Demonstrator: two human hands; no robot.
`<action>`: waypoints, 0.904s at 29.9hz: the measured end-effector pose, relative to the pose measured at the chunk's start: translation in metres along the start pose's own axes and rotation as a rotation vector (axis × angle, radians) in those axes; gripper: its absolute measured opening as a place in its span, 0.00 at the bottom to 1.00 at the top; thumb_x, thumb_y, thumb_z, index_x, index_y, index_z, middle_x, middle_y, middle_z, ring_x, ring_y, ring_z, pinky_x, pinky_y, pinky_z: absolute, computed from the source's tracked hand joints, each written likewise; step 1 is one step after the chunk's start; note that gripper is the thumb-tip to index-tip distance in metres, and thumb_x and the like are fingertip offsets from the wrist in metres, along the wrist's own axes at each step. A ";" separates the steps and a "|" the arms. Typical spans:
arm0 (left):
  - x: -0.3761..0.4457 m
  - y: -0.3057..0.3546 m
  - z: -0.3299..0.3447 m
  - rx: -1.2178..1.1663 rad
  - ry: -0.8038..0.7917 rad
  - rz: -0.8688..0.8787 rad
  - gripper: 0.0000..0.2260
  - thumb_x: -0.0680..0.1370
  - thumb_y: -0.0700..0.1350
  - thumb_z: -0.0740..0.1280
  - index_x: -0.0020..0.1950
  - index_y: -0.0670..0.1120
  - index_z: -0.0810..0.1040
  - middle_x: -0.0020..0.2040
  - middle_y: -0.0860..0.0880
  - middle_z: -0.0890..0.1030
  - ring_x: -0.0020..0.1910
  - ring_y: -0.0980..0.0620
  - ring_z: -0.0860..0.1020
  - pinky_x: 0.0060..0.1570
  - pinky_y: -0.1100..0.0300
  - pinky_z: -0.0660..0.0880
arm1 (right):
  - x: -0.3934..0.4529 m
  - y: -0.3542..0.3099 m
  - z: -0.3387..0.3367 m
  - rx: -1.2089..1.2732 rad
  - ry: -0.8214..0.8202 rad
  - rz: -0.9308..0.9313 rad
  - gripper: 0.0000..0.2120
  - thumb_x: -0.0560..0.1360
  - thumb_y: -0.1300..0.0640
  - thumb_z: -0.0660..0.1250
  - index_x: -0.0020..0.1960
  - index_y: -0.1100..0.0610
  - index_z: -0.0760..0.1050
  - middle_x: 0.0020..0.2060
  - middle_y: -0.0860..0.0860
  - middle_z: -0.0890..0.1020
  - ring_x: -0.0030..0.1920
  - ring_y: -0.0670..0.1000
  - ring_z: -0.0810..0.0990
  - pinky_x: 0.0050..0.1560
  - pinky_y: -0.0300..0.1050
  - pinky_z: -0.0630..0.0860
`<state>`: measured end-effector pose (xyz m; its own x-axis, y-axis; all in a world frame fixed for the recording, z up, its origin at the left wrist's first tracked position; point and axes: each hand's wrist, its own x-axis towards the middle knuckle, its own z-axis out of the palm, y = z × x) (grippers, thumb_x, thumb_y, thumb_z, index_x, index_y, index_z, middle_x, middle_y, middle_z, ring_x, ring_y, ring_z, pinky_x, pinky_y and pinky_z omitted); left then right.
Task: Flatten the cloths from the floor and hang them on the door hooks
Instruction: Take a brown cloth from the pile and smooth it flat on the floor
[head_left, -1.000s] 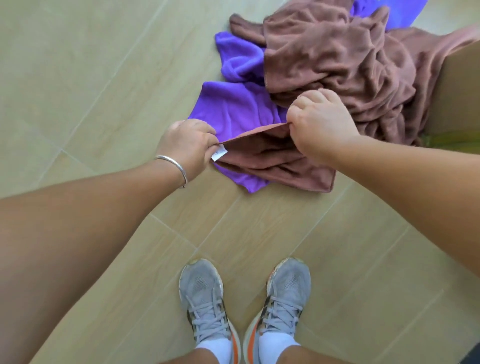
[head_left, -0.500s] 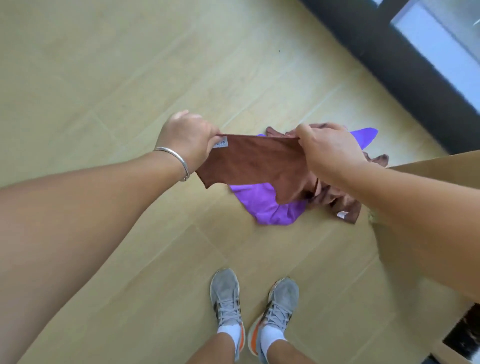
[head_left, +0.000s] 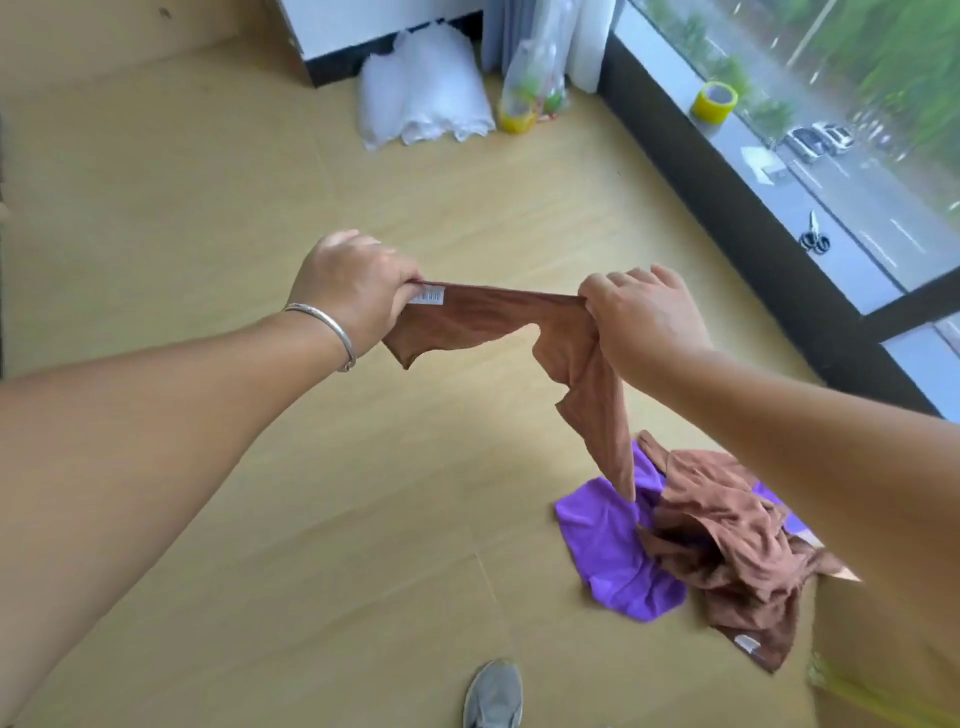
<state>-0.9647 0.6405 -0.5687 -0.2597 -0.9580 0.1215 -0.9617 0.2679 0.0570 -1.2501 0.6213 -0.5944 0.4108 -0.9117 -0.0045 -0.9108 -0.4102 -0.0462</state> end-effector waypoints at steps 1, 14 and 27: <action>-0.008 -0.014 -0.013 0.008 0.031 -0.024 0.08 0.79 0.47 0.64 0.50 0.48 0.83 0.44 0.45 0.83 0.48 0.42 0.78 0.56 0.51 0.67 | 0.010 -0.016 -0.008 0.023 0.024 -0.029 0.09 0.78 0.57 0.56 0.54 0.53 0.74 0.46 0.50 0.79 0.53 0.55 0.74 0.61 0.49 0.63; -0.200 0.036 0.009 -0.204 0.027 -0.043 0.06 0.74 0.46 0.71 0.38 0.46 0.82 0.31 0.49 0.78 0.34 0.45 0.75 0.44 0.55 0.72 | -0.024 -0.114 0.050 -0.011 -0.286 -0.094 0.15 0.78 0.58 0.57 0.60 0.44 0.73 0.58 0.50 0.76 0.63 0.54 0.69 0.66 0.52 0.61; -0.377 0.151 0.179 -0.279 -0.594 -0.512 0.13 0.78 0.54 0.63 0.61 0.55 0.76 0.55 0.56 0.80 0.57 0.52 0.74 0.56 0.57 0.67 | -0.178 -0.117 0.185 -0.127 -0.558 -0.271 0.17 0.79 0.44 0.57 0.64 0.49 0.71 0.60 0.52 0.76 0.65 0.55 0.69 0.69 0.56 0.60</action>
<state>-1.0277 1.0235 -0.7836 0.1262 -0.8417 -0.5250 -0.9369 -0.2751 0.2159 -1.2097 0.8361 -0.7731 0.5557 -0.6395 -0.5313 -0.7549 -0.6559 -0.0002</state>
